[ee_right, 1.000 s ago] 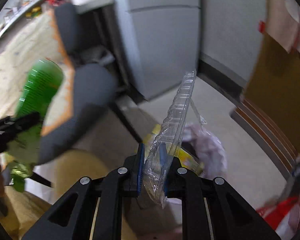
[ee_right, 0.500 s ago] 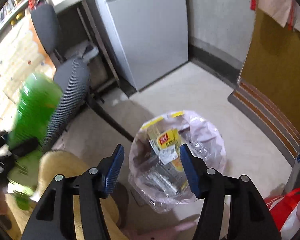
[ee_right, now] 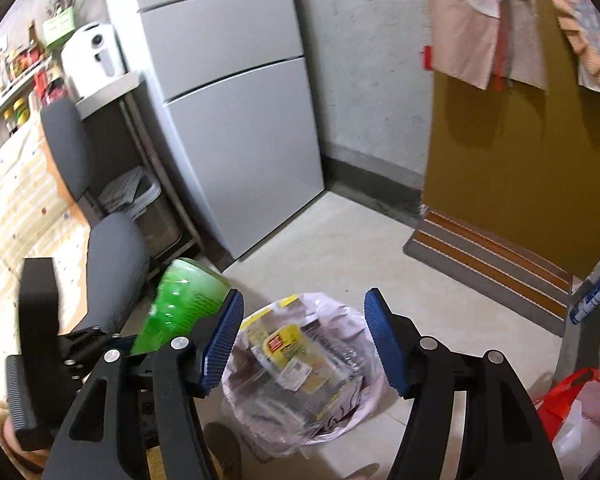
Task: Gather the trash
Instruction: 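Open the right tool to drop the tray while the left tool drops the bottle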
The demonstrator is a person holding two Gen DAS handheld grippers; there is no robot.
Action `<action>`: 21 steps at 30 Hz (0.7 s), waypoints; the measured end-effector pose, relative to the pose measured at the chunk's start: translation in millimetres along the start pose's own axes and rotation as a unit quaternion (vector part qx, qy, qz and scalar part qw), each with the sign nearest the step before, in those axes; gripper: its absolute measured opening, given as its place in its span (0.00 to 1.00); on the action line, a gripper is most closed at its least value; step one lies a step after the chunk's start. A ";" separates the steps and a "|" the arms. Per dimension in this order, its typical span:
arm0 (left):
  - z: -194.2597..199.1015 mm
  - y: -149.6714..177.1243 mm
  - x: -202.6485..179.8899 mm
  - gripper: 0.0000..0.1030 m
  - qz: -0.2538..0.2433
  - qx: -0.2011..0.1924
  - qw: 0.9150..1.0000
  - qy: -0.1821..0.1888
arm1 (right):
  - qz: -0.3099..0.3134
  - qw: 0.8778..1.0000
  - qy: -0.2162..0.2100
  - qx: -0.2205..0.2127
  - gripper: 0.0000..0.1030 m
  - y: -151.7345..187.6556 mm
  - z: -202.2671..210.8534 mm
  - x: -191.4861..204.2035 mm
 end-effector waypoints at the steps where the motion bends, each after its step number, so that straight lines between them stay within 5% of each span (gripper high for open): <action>1: -5.4 -2.7 -1.8 0.60 -0.002 0.003 1.000 0.003 | -0.004 1.000 0.001 -0.002 0.62 -1.5 -0.7 -3.8; 5: -32.4 -14.0 -4.9 0.61 -0.003 0.014 1.000 0.016 | -0.024 1.000 0.003 0.000 0.62 -2.5 -3.1 -17.5; 7: -39.2 -16.0 -4.9 0.74 -0.009 0.015 1.000 0.017 | -0.026 1.000 0.003 0.005 0.62 -0.4 -6.4 -19.7; 10: -42.4 -16.9 -1.7 0.77 -0.006 0.013 1.000 0.016 | -0.029 1.000 0.003 0.010 0.62 2.8 -7.8 -21.2; 17: -9.7 6.0 23.2 0.78 0.021 0.001 1.000 -0.021 | -0.022 1.000 -0.002 0.007 0.63 5.4 -0.9 -5.5; 21: 27.6 29.5 41.8 0.88 0.049 -0.008 0.998 -0.047 | -0.007 1.000 -0.011 0.016 0.67 14.7 6.0 14.5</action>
Point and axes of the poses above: each gripper's, at about its wrist camera, not at the fingertips, and z roughly against the way its jaws point, x to its left, y to its underside, the point moved 9 cm from there along -z, roughly the way its jaws point, and after that the axes turned 12 degrees about -z, right-handed, at the moved point
